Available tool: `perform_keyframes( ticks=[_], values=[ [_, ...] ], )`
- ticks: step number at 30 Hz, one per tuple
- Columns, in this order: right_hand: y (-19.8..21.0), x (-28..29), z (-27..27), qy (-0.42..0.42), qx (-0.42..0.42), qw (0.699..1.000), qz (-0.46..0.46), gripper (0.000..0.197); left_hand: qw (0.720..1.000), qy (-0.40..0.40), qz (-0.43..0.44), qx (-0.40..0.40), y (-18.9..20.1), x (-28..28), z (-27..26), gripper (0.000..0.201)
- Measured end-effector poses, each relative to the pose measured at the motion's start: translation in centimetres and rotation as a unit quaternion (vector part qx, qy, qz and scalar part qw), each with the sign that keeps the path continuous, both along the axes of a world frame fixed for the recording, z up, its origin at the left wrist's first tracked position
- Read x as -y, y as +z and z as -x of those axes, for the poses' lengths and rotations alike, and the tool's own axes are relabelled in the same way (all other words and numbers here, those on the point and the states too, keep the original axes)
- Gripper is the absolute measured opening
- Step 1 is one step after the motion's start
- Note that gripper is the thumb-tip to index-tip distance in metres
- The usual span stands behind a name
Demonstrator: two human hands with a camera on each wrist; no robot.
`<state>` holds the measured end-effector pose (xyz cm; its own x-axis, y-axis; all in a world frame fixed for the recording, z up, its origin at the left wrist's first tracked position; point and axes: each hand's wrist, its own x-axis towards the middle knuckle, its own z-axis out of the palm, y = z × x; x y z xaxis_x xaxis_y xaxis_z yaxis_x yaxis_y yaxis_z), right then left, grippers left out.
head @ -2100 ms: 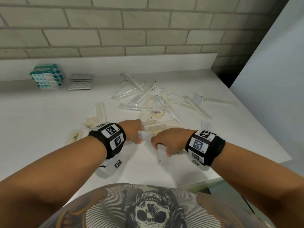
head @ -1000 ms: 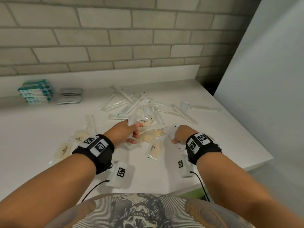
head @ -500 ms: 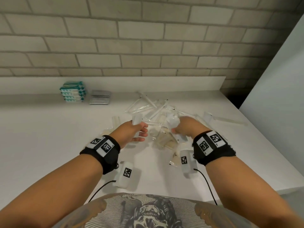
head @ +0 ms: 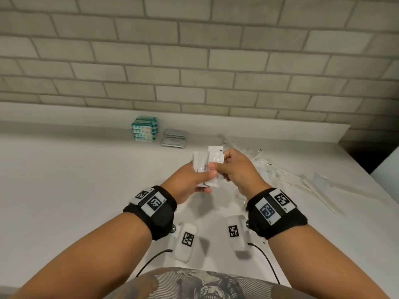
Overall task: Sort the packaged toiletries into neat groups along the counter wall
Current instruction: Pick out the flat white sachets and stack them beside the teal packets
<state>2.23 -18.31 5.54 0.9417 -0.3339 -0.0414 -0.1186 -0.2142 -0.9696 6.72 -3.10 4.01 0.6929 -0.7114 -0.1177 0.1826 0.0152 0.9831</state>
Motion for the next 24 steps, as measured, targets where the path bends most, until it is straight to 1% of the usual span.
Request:
perform_keyframes(
  ticks=[1,2,5,8,10,11,13,14,16,17,18,21,22,24],
  values=[
    [0.2,-0.4,-0.4,0.003,0.007,1.000,0.008,0.030,1.000,0.006,0.006,0.001,0.1,-0.3,-0.1,0.037],
    [0.3,-0.7,-0.7,0.009,0.016,1.000,0.012,0.025,1.000,0.011,0.013,0.002,0.2,-0.7,-0.3,0.036],
    [0.8,-1.3,-1.7,0.049,0.025,0.998,0.025,0.007,0.999,0.030,0.030,0.003,0.6,-1.7,-0.8,0.033],
    [0.8,-1.5,-2.5,0.067,0.013,0.996,0.060,0.009,0.997,0.059,0.039,0.001,0.6,-2.6,-1.3,0.030],
    [0.8,-1.6,-2.9,0.043,0.021,0.996,0.075,0.019,0.996,0.081,0.046,-0.013,0.6,-2.8,-1.5,0.033],
    [0.9,-1.5,-3.0,0.024,0.034,0.997,0.067,0.020,0.994,0.093,0.053,-0.022,0.5,-2.9,-1.6,0.034],
    [1.4,-1.4,-3.1,-0.005,0.067,0.998,0.007,0.009,0.990,0.116,0.063,-0.038,0.6,-3.1,-1.9,0.035],
    [1.6,-1.2,-3.2,-0.012,0.081,0.996,-0.028,0.006,0.989,0.125,0.065,-0.043,0.6,-3.2,-2.0,0.034],
    [2.0,-0.9,-3.2,-0.005,0.103,0.992,-0.078,0.014,0.988,0.134,0.066,-0.043,0.5,-3.3,-2.2,0.033],
    [2.2,-0.9,-3.1,0.009,0.112,0.990,-0.083,0.021,0.988,0.136,0.067,-0.041,0.5,-3.3,-2.3,0.034],
    [2.1,-0.9,-3.0,0.030,0.119,0.989,-0.077,0.025,0.987,0.137,0.068,-0.041,0.5,-3.3,-2.3,0.034],
    [1.9,-1.5,-2.6,0.090,0.112,0.989,-0.026,0.016,0.987,0.140,0.073,-0.036,0.3,-3.0,-2.6,0.035],
    [1.6,-1.7,-2.7,0.091,0.104,0.990,-0.016,0.020,0.987,0.140,0.074,-0.034,0.2,-2.9,-2.7,0.035],
    [1.1,-1.8,-3.0,0.072,0.096,0.992,-0.043,0.033,0.987,0.140,0.075,-0.030,0.2,-2.8,-2.8,0.033]
  ],
)
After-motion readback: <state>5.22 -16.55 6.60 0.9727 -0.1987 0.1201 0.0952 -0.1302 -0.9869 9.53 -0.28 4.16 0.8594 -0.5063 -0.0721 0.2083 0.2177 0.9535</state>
